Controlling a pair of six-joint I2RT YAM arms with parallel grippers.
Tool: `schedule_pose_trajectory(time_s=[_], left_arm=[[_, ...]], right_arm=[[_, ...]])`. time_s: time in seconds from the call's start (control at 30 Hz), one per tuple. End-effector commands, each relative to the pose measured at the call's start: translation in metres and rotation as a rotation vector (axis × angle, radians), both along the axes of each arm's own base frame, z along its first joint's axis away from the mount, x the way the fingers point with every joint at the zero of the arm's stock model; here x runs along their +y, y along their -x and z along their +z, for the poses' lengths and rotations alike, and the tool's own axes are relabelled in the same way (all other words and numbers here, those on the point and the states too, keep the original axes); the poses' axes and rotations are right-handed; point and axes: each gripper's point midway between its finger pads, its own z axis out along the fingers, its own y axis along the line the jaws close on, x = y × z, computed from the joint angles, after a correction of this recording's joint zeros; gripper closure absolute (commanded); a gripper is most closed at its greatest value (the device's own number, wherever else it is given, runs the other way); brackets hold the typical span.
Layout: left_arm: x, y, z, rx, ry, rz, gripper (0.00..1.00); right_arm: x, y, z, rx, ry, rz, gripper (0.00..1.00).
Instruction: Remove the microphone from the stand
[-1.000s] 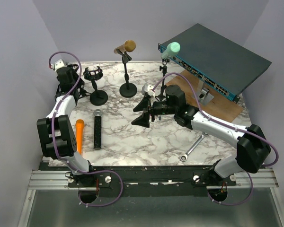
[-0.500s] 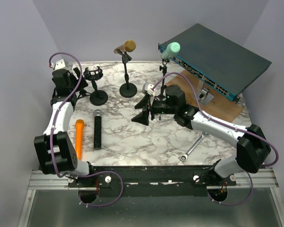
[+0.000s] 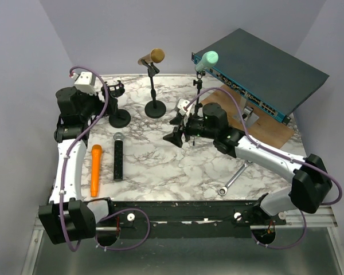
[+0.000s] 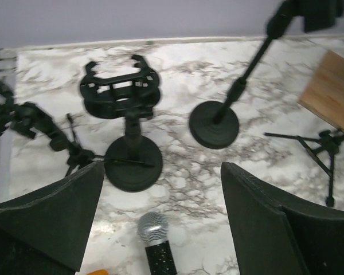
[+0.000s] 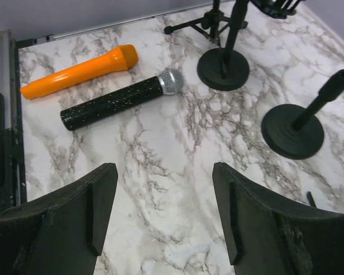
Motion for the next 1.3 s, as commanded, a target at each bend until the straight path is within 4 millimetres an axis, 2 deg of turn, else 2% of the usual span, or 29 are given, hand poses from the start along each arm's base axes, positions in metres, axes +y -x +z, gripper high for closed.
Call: schedule_pose_trajectory(time_s=[0.0, 0.13, 0.23, 0.3, 0.4, 0.53, 0.67, 0.87, 1.13, 1.2, 1.27], left_arm=[[-0.061, 0.024, 0.009, -0.046, -0.029, -0.307, 0.15], [-0.083, 0.029, 0.001, -0.038, -0.025, -0.382, 0.15], [-0.090, 0.030, -0.003, -0.032, -0.028, -0.390, 0.15], [-0.090, 0.029, -0.002, -0.042, -0.038, -0.385, 0.15], [-0.089, 0.030, 0.003, -0.065, -0.049, -0.371, 0.15], [-0.089, 0.035, 0.013, -0.095, -0.053, -0.364, 0.15], [-0.090, 0.042, 0.020, -0.120, -0.059, -0.369, 0.15], [-0.090, 0.046, 0.022, -0.139, -0.065, -0.373, 0.15], [-0.091, 0.042, 0.021, -0.129, -0.049, -0.374, 0.15], [-0.092, 0.041, 0.021, -0.126, -0.042, -0.377, 0.15], [-0.093, 0.040, 0.022, -0.126, -0.035, -0.382, 0.15]], right_arm=[[-0.029, -0.013, 0.005, -0.145, 0.073, -0.117, 0.25], [-0.065, -0.026, 0.017, -0.246, 0.067, -0.299, 0.25], [-0.093, -0.039, 0.034, -0.281, 0.021, -0.455, 0.25], [-0.112, -0.054, 0.045, -0.283, -0.018, -0.598, 0.25], [-0.129, -0.072, 0.055, -0.281, -0.078, -0.736, 0.25], [-0.143, -0.099, 0.053, -0.273, -0.118, -0.879, 0.25], [-0.149, -0.127, 0.047, -0.233, -0.165, -0.950, 0.25], [-0.146, -0.156, 0.044, -0.283, -0.212, -0.981, 0.26], [-0.127, -0.186, 0.029, -0.293, -0.188, -0.934, 0.29], [-0.125, -0.193, 0.025, -0.302, -0.176, -0.936, 0.32], [-0.124, -0.199, 0.022, -0.311, -0.169, -0.936, 0.40]])
